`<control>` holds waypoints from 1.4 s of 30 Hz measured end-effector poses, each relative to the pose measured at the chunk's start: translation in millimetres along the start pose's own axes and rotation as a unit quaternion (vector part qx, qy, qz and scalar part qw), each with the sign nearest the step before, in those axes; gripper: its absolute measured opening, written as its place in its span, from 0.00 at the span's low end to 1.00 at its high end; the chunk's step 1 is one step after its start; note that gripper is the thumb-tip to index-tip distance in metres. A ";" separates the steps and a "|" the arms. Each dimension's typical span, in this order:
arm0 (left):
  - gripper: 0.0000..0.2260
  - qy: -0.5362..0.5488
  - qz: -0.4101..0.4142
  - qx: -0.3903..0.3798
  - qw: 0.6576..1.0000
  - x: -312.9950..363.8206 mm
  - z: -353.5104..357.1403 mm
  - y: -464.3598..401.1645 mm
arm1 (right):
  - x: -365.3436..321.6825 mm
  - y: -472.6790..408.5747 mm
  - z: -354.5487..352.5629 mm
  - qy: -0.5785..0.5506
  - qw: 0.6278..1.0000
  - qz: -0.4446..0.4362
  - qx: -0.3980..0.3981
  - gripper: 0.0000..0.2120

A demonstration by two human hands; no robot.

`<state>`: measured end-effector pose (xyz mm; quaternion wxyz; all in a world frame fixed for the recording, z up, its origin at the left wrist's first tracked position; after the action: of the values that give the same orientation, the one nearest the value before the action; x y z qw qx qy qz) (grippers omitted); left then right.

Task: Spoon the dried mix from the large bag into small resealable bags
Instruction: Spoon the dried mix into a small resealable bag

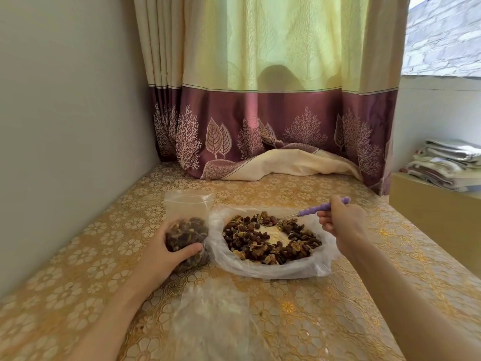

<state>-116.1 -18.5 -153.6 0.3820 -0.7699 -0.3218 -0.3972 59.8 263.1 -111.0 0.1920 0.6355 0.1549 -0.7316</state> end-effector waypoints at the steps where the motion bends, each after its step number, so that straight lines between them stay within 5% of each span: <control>1: 0.31 -0.002 -0.001 0.001 1.000 -0.2 -0.1 0.3 | -4.0 1.0 3.9 -0.002 1.000 -0.006 -0.003 0.18; 16: 0.25 0.018 0.015 -0.005 1.000 0.2 -0.7 0.5 | -62.0 45.1 103.2 -0.025 0.987 -0.117 -0.106 0.18; 22: 0.27 0.037 0.018 -0.011 0.999 -1.5 -0.6 -0.3 | -70.3 75.4 125.5 0.032 0.953 -0.253 -0.163 0.17; 28: 0.37 0.045 0.021 -0.004 0.999 -1.5 -0.4 -0.4 | -68.5 86.5 127.1 0.036 0.927 -0.290 -0.236 0.15; 33: 0.36 0.038 0.015 -0.010 0.999 -5.2 0.3 -2.1 | -63.4 75.4 104.9 -0.009 0.945 -0.266 -0.188 0.18; 38: 0.37 0.028 0.017 -0.009 0.999 -5.9 0.7 -2.0 | -40.5 47.3 64.2 -0.074 0.981 -0.152 -0.092 0.16; 42: 0.38 0.027 0.011 -0.008 1.000 -7.0 1.6 -2.0 | -11.2 31.0 26.4 -0.036 0.991 -0.125 -0.019 0.16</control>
<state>-120.4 -17.5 -159.5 0.3888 -0.7653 -0.2999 -0.4162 53.0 224.4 -95.5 0.1164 0.5808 0.2397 -0.7692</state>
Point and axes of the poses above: each hand's wrist, its own y-axis away from the middle knuckle, its own z-axis out of the palm, x = y × z, the point moved 4 cm from there along -y, towards the middle knuckle, and after that the axes turned 3 degrees about z, right-handed, at the moved point
